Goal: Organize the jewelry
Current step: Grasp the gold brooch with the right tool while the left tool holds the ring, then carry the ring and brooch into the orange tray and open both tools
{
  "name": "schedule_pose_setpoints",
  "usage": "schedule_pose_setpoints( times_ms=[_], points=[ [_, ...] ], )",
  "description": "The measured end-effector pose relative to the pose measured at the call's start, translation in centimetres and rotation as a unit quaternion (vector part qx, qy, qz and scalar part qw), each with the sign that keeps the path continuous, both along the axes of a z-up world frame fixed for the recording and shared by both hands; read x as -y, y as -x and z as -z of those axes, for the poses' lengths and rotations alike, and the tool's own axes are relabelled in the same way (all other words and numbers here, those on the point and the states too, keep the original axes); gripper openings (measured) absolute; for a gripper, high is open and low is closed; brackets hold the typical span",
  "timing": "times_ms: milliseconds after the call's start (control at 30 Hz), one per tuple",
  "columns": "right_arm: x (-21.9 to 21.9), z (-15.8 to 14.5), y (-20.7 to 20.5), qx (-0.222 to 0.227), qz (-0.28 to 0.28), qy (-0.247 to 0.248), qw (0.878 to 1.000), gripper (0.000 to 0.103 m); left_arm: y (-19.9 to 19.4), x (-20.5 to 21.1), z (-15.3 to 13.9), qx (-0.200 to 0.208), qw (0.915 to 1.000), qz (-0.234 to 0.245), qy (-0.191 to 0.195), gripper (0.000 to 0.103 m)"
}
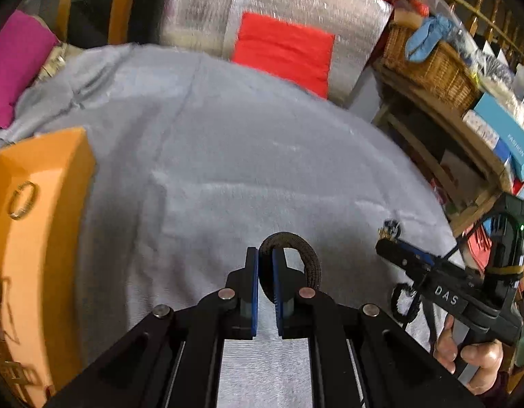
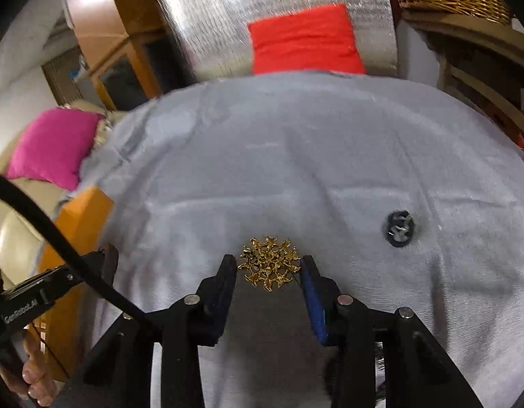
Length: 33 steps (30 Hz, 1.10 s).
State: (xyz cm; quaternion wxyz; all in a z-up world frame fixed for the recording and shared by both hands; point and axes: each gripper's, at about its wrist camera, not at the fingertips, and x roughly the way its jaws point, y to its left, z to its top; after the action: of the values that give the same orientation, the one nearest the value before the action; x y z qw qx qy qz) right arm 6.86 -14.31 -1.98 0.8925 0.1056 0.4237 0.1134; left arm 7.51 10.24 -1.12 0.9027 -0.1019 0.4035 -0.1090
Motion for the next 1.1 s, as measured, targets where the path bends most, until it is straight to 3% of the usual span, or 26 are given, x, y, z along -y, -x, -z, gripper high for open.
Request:
schedule_pose_setpoints(
  times_ms=[233,433,500,600,733,800,933,1100],
  points=[
    [-4.1,-3.0,1.6,0.038,-0.048,-0.055,0.997,0.041,4.6,-5.9,-5.4,0.096,0.9931,-0.068,0.0,0.008],
    [-12.8,-6.4,1.1,0.047,-0.135,-0.043,0.989,0.041,8.3,-13.1,-6.2,0.118,0.9795,-0.158,-0.041,0.008],
    [-16.3,-7.3,0.5,0.045,-0.161,-0.037,0.985,0.041,8.9,-16.0,-5.0,0.098,0.9745,-0.195,-0.051,0.008],
    [-21.4,-8.2,-0.6,0.03,-0.197,-0.036,0.979,0.041,8.6,-19.6,-2.3,0.039,0.9741,-0.222,-0.015,0.008],
    [-28.3,-8.0,-2.8,-0.033,-0.233,-0.033,0.971,0.041,7.6,-21.6,0.9,-0.018,0.9715,-0.236,0.013,0.008],
    [-31.4,-7.5,-3.8,-0.063,-0.25,-0.035,0.966,0.041,7.2,-21.9,2.1,-0.041,0.9701,-0.236,0.042,0.008],
    [-36.5,-5.6,-5.9,-0.121,-0.266,-0.031,0.956,0.041,6.7,-21.8,3.7,-0.067,0.9675,-0.239,0.049,0.008],
    [-40.0,-1.7,-8.0,-0.184,-0.27,-0.025,0.945,0.041,6.5,-23.3,5.5,-0.105,0.9541,-0.27,0.076,0.008]
  ],
)
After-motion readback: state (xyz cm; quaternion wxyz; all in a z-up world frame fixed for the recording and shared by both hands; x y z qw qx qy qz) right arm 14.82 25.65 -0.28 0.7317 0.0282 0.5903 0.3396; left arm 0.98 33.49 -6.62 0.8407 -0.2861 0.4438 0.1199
